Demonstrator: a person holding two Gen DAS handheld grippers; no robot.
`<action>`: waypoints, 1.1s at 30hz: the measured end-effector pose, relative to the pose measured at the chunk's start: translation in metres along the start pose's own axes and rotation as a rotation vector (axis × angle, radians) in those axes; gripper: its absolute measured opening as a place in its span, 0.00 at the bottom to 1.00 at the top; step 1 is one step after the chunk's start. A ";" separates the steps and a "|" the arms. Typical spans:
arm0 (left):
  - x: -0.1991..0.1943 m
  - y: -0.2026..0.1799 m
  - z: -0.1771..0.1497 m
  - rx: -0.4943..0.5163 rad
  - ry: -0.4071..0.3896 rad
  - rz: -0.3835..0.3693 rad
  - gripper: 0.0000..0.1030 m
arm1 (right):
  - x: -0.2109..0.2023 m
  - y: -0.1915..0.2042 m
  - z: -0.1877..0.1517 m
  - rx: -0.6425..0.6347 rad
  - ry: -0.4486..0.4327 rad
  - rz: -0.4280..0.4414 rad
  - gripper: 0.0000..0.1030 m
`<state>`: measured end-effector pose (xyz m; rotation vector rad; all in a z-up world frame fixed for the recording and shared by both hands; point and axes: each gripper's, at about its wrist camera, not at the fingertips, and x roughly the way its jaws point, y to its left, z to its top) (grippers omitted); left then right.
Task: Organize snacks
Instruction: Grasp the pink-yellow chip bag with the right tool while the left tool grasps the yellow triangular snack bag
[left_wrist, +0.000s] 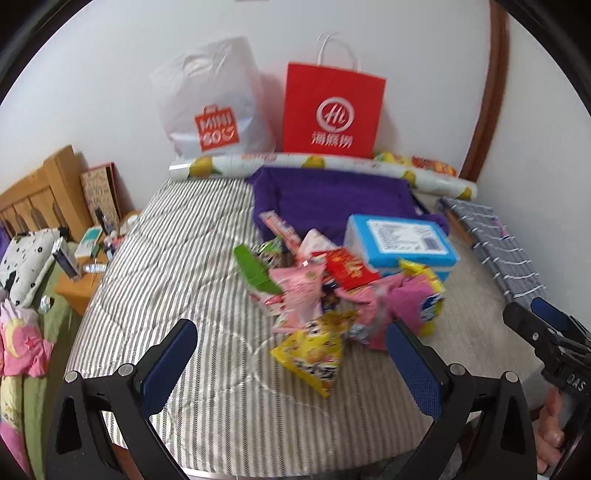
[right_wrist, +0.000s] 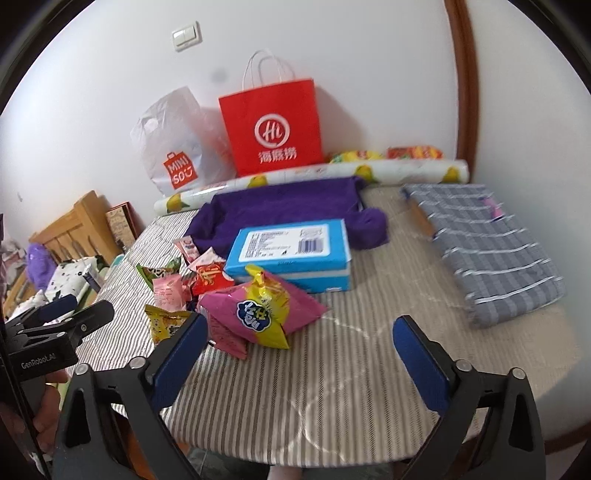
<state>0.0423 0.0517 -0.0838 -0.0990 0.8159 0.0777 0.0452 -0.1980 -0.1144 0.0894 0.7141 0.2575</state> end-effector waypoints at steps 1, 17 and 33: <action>0.006 0.004 -0.001 -0.005 0.011 0.001 0.99 | 0.010 0.000 -0.001 0.003 0.010 0.009 0.96; 0.064 0.029 -0.009 -0.046 0.074 -0.113 0.99 | 0.111 0.015 -0.001 -0.115 0.103 0.090 0.96; 0.078 0.003 -0.020 0.076 0.106 -0.162 0.99 | 0.124 0.007 0.003 -0.155 0.126 0.145 0.73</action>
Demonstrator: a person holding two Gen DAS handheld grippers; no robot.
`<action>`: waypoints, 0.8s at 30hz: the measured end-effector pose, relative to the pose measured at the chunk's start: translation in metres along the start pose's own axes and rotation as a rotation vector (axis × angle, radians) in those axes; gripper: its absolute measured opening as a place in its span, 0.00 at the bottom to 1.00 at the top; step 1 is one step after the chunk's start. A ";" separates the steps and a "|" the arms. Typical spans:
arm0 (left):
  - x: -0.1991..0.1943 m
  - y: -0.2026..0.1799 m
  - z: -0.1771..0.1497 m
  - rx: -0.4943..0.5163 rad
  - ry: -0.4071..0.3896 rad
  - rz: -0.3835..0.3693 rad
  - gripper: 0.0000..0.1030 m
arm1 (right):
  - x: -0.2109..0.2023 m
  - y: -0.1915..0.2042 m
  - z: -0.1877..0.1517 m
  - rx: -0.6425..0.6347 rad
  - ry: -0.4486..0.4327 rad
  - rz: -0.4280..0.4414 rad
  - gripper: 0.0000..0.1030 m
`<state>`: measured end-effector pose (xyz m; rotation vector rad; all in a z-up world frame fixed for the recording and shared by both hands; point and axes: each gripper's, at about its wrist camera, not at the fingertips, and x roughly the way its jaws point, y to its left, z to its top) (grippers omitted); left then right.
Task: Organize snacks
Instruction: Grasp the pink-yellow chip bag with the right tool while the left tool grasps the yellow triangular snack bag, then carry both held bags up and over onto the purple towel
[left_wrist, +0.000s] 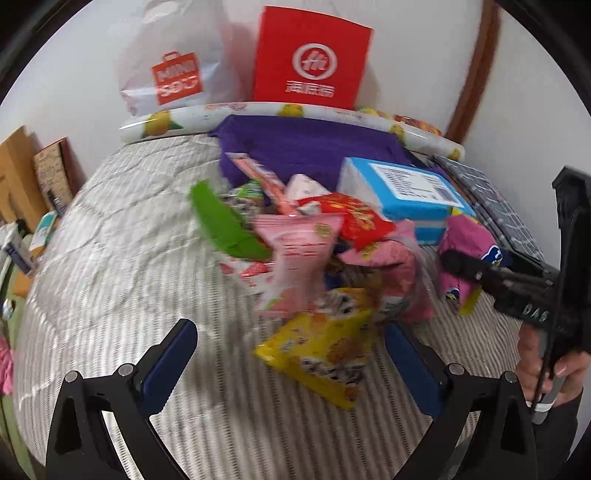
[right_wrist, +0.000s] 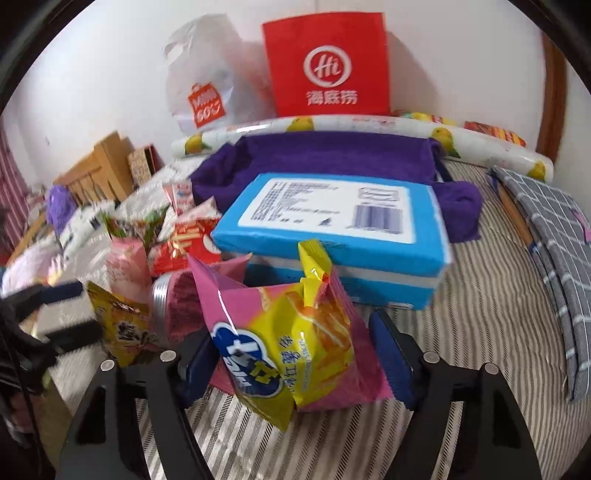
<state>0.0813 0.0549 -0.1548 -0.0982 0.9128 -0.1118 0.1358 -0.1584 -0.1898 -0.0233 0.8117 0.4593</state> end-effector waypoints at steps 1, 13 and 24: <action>0.002 -0.003 0.000 0.008 0.003 -0.003 0.99 | -0.006 -0.004 0.000 0.017 -0.007 0.008 0.73; 0.027 -0.015 -0.005 0.009 0.064 -0.001 0.57 | -0.037 -0.029 -0.016 0.080 -0.024 -0.043 0.55; -0.011 -0.011 0.002 -0.005 0.013 -0.028 0.44 | -0.061 -0.028 -0.019 0.142 -0.041 -0.063 0.55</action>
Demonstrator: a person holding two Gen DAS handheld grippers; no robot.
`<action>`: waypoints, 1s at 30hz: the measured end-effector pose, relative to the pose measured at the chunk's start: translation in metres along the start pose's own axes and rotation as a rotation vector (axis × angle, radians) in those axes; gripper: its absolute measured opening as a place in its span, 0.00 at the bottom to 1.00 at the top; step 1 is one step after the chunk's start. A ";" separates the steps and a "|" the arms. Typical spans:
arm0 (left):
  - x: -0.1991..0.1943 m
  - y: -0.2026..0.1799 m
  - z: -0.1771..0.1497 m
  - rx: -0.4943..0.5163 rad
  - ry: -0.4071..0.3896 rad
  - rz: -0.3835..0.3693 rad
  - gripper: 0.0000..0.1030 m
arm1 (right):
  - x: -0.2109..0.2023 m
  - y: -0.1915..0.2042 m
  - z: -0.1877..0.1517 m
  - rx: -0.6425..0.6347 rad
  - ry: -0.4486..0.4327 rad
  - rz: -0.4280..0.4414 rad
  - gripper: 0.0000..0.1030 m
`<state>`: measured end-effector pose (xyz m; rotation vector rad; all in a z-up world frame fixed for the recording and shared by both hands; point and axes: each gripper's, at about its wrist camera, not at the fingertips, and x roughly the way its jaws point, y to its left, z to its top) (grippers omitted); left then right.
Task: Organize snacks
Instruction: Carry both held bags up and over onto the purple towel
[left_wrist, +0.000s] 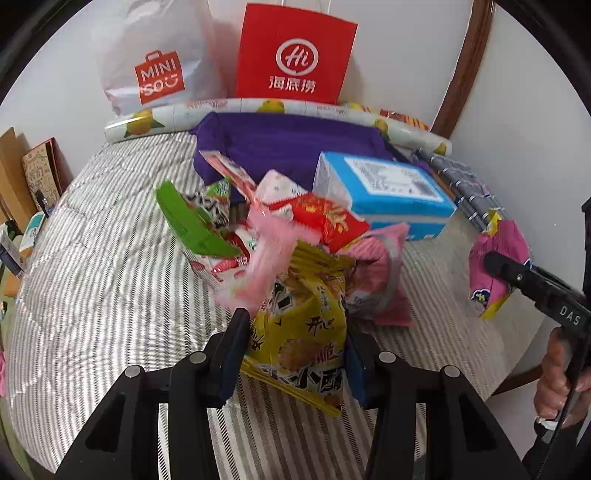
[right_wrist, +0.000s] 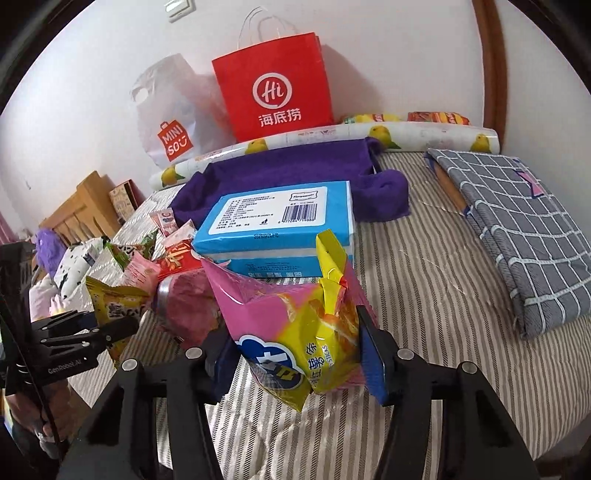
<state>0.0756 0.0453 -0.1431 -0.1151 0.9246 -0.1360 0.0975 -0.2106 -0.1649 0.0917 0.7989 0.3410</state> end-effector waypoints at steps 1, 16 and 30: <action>-0.004 0.000 0.002 0.000 -0.005 -0.002 0.44 | -0.004 0.001 0.001 0.007 -0.004 0.001 0.55; -0.046 -0.014 0.040 -0.003 -0.095 -0.072 0.44 | -0.050 0.022 0.026 -0.008 -0.084 -0.037 0.55; -0.034 -0.041 0.100 0.049 -0.113 -0.098 0.44 | -0.062 0.019 0.069 -0.026 -0.134 -0.071 0.55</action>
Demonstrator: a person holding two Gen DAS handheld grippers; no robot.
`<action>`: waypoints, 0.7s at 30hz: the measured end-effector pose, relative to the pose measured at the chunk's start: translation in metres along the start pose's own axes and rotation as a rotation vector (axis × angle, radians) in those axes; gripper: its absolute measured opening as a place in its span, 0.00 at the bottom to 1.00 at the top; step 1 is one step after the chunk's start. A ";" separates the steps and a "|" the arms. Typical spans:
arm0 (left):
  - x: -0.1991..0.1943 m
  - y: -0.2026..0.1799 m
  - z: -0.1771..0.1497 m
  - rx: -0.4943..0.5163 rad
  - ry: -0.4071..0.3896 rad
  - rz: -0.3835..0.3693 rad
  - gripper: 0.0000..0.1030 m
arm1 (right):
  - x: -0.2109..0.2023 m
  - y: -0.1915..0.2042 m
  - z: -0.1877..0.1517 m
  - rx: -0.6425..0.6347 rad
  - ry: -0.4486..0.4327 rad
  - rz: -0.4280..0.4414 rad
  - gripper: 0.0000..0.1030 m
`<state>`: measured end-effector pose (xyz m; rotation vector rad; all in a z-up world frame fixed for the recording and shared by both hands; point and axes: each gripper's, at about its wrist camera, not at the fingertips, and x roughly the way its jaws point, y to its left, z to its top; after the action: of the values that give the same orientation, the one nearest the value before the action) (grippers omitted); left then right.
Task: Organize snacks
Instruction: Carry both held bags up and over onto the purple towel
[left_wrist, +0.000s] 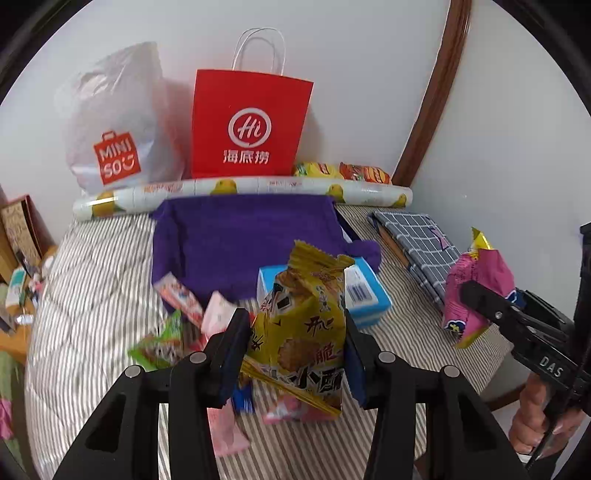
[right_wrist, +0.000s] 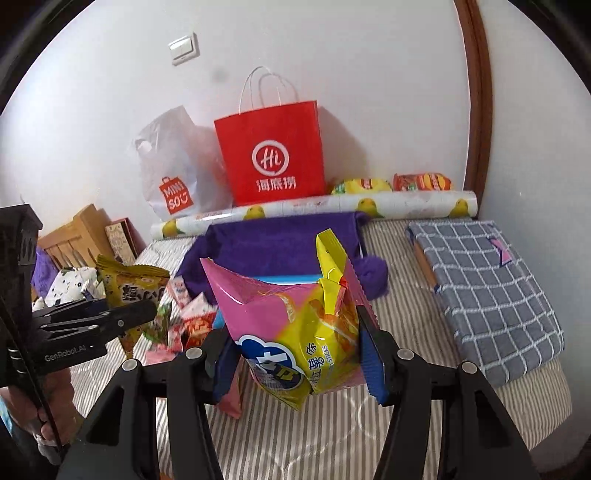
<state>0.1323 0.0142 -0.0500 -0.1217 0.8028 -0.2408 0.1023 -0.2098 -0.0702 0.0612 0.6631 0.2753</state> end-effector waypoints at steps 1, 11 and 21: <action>0.002 0.000 0.006 0.002 -0.003 0.002 0.44 | 0.001 -0.001 0.005 -0.002 -0.006 -0.003 0.55; 0.027 0.011 0.052 0.022 0.009 0.054 0.44 | 0.026 -0.005 0.050 -0.017 -0.030 -0.031 0.55; 0.057 0.035 0.089 0.035 0.020 0.101 0.44 | 0.083 -0.009 0.089 -0.011 0.000 -0.025 0.55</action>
<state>0.2408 0.0347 -0.0348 -0.0458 0.8218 -0.1608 0.2218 -0.1927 -0.0515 0.0424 0.6616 0.2544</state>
